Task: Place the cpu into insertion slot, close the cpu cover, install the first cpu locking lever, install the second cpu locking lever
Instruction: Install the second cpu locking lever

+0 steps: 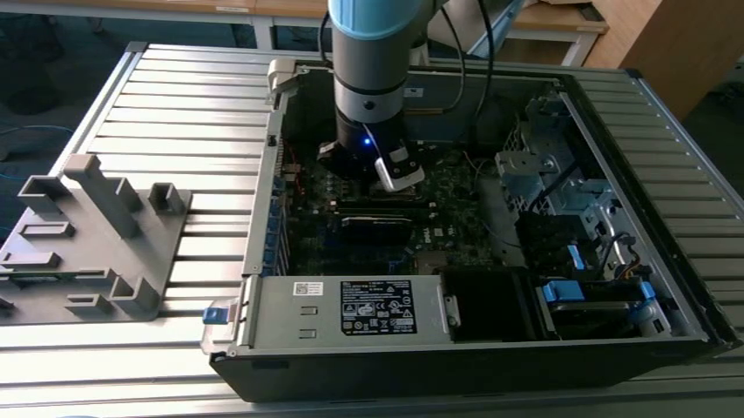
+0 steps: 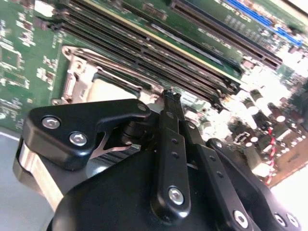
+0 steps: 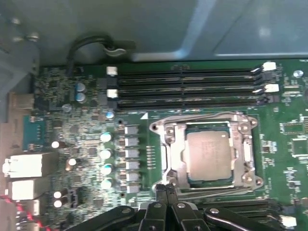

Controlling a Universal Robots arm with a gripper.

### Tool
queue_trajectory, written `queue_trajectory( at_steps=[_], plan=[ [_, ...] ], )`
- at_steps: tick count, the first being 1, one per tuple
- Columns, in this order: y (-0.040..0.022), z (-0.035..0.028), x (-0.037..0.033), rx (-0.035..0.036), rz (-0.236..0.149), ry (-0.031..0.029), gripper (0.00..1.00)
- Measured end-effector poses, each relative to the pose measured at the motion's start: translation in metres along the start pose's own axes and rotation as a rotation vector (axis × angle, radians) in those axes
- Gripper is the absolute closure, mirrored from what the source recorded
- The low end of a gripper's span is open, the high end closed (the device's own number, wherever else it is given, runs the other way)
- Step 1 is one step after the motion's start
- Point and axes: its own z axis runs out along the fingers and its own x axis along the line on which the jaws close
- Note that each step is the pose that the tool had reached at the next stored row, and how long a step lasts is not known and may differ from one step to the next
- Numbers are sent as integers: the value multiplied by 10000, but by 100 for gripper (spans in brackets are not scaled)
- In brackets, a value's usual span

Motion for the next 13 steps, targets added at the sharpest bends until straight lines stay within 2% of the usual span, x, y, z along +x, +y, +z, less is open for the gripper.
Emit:
queue_trajectory(
  at_steps=[5,9,13],
  plan=[
    [7,4,-100,36,35,-3,89],
    [25,7,-144,84,38,-7,89],
    [79,14,-169,248,33,-17,89]
  ],
)
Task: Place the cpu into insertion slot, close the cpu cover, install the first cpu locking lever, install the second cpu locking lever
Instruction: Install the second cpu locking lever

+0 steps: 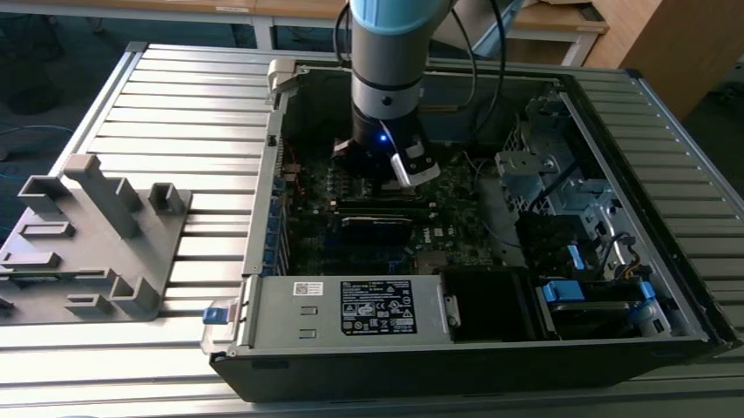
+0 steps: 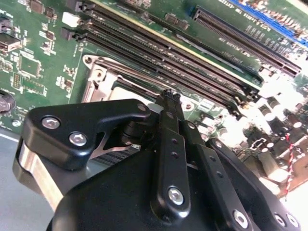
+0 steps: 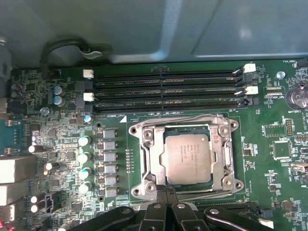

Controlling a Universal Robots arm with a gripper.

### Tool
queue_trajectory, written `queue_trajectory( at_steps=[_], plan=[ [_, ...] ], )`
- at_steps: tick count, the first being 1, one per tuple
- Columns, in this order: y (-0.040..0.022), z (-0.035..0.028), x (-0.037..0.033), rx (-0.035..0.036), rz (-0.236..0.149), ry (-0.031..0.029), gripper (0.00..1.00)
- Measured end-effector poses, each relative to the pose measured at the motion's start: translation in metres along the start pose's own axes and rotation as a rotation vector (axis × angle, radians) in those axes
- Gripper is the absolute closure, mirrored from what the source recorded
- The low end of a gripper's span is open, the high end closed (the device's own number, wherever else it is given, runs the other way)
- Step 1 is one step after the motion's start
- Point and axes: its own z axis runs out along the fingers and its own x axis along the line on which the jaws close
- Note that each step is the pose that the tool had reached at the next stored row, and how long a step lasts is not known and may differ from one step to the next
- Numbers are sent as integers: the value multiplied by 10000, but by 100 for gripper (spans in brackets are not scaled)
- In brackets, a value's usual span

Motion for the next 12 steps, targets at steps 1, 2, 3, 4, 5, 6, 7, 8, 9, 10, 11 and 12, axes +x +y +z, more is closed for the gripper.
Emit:
queue_trajectory(
  at_steps=[1,2,3,4,5,6,7,8,9,10,11,12],
  plan=[
    [13,1,-8,48,-2,-3,89],
    [23,3,-19,84,-5,-6,89],
    [30,4,-31,114,-5,-8,89],
    [37,5,-45,144,-5,-10,89],
    [45,6,-60,170,-6,-11,89],
    [51,7,-71,189,-7,-11,89],
    [55,8,-79,197,-7,-9,89],
    [61,9,-80,198,-5,-8,89],
    [70,9,-79,199,-5,-8,89],
    [82,9,-79,199,-5,-8,89],
    [98,10,-78,200,-6,-7,89],
    [117,11,-76,201,-6,-7,89]
  ],
)
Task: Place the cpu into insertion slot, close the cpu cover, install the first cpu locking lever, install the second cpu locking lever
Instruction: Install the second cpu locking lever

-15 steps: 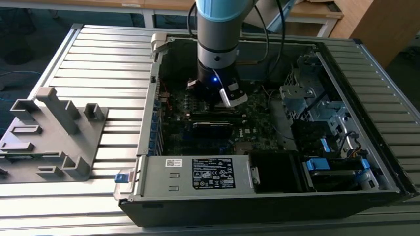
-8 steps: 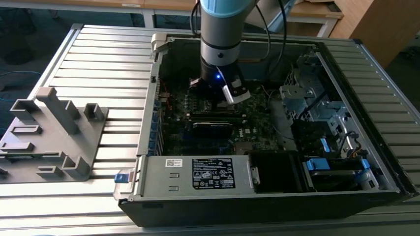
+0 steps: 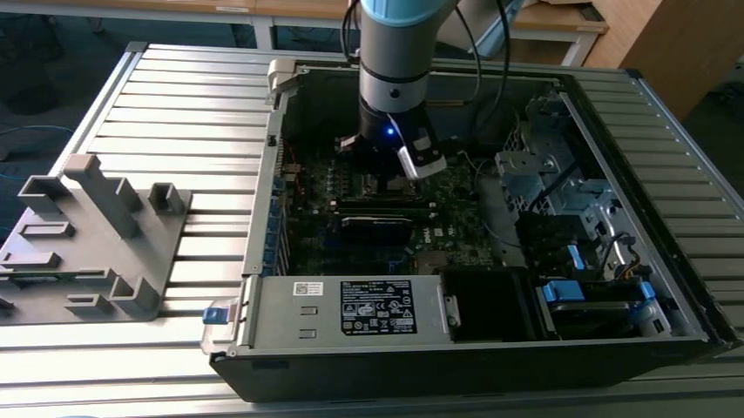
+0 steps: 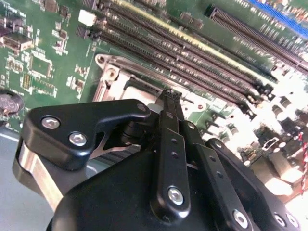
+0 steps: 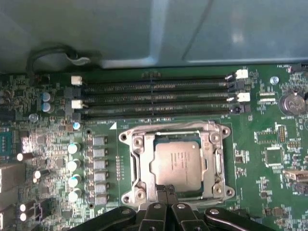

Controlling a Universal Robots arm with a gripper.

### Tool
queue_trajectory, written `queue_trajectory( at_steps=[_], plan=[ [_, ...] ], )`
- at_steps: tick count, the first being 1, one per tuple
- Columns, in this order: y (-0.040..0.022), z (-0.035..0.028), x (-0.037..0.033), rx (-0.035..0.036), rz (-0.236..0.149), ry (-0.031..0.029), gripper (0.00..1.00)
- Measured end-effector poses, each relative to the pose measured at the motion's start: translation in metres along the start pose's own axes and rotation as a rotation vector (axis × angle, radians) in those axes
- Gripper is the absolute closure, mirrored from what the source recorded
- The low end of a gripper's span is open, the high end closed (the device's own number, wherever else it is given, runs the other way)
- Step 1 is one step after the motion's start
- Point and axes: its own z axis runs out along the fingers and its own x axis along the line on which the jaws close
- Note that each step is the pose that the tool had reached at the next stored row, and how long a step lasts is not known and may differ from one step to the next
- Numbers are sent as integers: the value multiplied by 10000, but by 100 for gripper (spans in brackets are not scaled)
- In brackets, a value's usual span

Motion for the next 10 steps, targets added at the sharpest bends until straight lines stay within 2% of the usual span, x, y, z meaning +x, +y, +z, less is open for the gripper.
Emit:
queue_trajectory(
  at_steps=[7,10],
  plan=[
    [138,10,-1,-2,-1,0,89],
    [160,14,-54,-1,0,12,89]
  ],
)
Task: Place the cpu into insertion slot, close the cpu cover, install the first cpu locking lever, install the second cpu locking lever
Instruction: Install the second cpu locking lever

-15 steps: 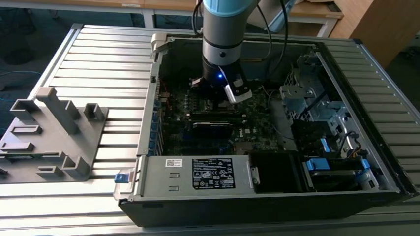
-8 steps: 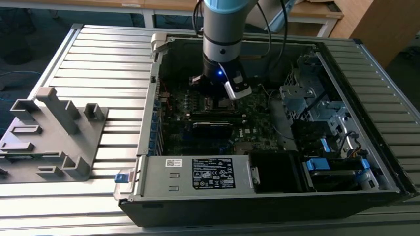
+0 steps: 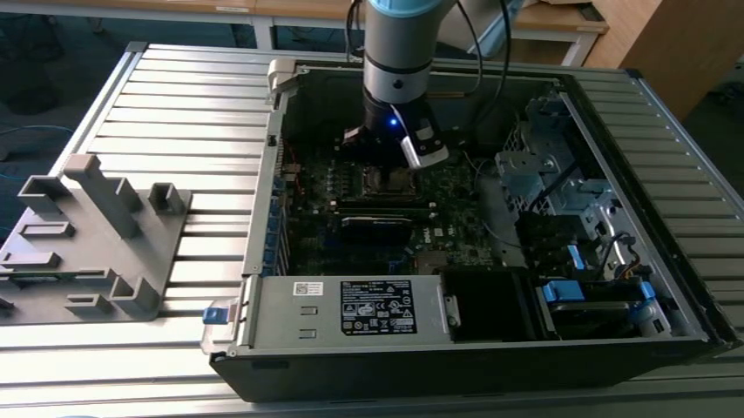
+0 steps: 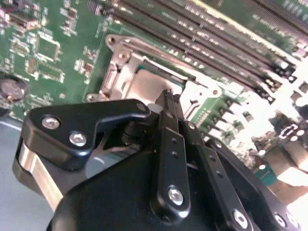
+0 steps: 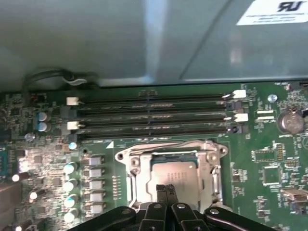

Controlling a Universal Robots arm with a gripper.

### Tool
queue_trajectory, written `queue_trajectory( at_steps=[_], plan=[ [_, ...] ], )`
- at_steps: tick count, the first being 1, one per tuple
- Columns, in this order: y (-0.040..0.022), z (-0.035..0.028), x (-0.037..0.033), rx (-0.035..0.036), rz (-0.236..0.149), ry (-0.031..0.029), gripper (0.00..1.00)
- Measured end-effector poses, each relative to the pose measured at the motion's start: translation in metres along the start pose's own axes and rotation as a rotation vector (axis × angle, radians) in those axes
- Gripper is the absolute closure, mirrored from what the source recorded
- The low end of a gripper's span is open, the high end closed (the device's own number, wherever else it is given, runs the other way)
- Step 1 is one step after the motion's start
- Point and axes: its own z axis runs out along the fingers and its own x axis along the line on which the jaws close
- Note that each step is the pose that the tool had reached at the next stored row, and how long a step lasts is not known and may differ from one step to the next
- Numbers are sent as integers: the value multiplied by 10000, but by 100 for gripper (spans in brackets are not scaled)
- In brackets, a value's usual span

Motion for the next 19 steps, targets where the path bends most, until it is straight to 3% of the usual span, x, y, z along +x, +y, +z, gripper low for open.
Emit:
queue_trajectory(
  at_steps=[7,9,12,19],
  plan=[
    [33,-24,-35,12,1,33,89],
    [36,-31,-39,66,2,37,89],
    [39,-35,-45,245,-5,31,89],
    [44,-92,-47,260,-5,31,89]
  ],
)
